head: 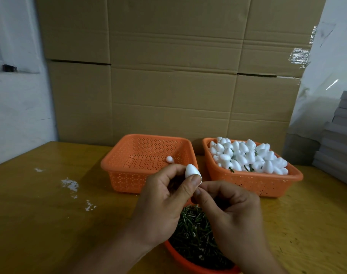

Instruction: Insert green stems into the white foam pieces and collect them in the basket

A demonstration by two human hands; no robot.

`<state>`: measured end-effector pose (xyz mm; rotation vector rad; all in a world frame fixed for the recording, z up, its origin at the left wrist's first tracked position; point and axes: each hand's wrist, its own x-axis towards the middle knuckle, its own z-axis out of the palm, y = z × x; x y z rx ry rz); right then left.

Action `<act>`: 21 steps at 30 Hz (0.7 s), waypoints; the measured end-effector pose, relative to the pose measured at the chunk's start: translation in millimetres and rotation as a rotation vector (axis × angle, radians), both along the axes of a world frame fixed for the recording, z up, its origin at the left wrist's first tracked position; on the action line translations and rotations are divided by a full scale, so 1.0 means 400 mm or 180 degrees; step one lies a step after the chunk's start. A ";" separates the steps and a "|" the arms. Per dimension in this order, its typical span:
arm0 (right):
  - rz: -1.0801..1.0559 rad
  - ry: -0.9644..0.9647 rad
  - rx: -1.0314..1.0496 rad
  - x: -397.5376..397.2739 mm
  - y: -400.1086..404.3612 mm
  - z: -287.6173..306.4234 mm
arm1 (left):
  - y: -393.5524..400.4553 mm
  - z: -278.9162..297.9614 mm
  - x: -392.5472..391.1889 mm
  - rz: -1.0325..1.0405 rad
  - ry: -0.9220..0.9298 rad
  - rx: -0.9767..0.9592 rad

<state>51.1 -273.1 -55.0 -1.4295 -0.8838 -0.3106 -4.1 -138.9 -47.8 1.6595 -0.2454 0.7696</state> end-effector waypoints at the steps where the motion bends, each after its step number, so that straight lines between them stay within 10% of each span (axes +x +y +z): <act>1: 0.0036 0.0038 0.0016 0.000 0.000 0.000 | -0.001 -0.001 0.000 0.0020 -0.0008 0.0011; 21: 0.0395 0.0390 0.0220 0.011 -0.002 0.007 | -0.007 -0.008 -0.002 -0.0221 0.0026 -0.0257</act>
